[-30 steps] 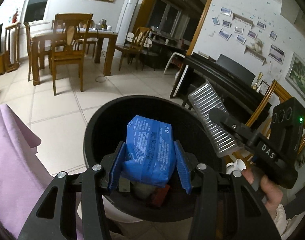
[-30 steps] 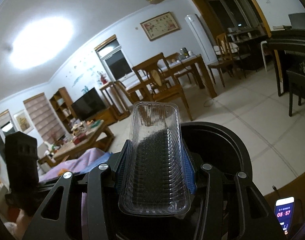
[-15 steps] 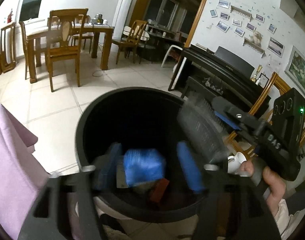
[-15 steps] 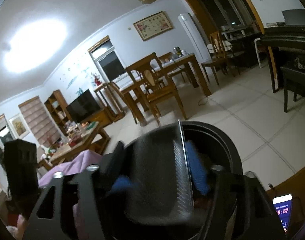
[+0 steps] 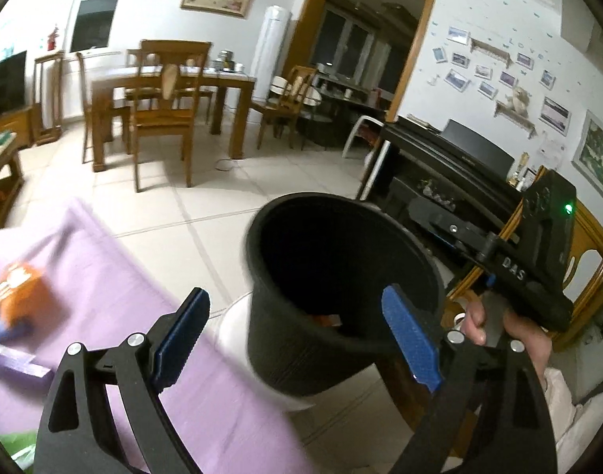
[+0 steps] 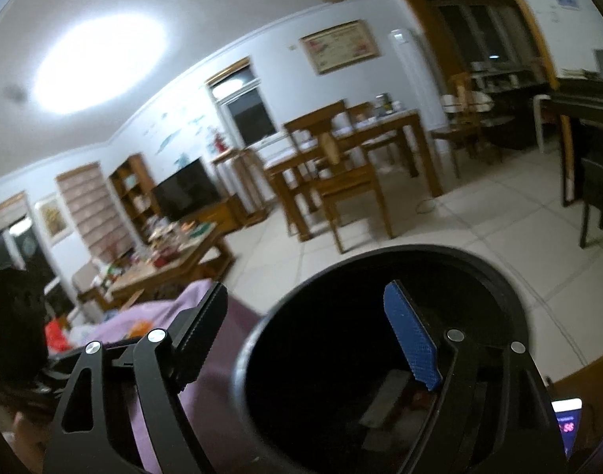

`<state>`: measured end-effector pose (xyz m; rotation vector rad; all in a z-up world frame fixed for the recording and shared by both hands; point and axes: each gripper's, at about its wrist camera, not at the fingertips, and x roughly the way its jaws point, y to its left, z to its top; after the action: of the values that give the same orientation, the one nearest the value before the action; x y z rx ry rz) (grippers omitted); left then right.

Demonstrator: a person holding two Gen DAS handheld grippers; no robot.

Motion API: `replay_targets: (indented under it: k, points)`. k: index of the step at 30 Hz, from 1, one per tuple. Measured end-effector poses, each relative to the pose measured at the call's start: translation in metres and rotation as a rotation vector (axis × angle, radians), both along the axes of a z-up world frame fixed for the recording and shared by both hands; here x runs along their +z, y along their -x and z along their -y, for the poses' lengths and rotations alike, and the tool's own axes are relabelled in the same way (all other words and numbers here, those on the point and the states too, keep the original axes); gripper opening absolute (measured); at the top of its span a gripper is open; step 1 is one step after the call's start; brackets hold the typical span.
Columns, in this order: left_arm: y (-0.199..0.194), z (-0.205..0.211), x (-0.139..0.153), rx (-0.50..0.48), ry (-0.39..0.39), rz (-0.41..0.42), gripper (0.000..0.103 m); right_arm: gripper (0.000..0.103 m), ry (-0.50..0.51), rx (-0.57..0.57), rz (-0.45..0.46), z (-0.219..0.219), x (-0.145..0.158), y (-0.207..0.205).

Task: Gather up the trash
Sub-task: 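Carry the blue packet and plastic tray to the bin and release both, then grasp the yellow bag with left tool while right tool grasps green tube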

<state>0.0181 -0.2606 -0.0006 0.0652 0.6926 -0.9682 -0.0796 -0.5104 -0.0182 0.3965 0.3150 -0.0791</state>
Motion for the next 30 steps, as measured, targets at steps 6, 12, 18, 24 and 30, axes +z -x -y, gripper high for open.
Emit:
replay_targets:
  k: [6,12,18,24,30]
  points:
    - [0.012,-0.090,0.006,0.105,-0.023,0.028,0.088,0.081,0.079,0.312,-0.062,-0.099,0.011,-0.041]
    - [0.032,-0.188,-0.005,0.183,-0.132,0.056,0.088,0.081,0.228,0.669,-0.140,-0.221,0.014,-0.076]
    - [0.040,-0.253,-0.035,0.191,-0.336,0.084,0.088,0.056,0.481,0.872,-0.235,-0.322,-0.006,-0.106]
    - [0.019,-0.275,-0.061,0.101,-0.428,0.087,0.088,0.056,0.630,0.978,-0.359,-0.359,-0.033,-0.134]
    - [0.006,-0.276,-0.069,0.040,-0.445,0.120,0.087,0.056,0.658,0.998,-0.408,-0.361,-0.045,-0.148]
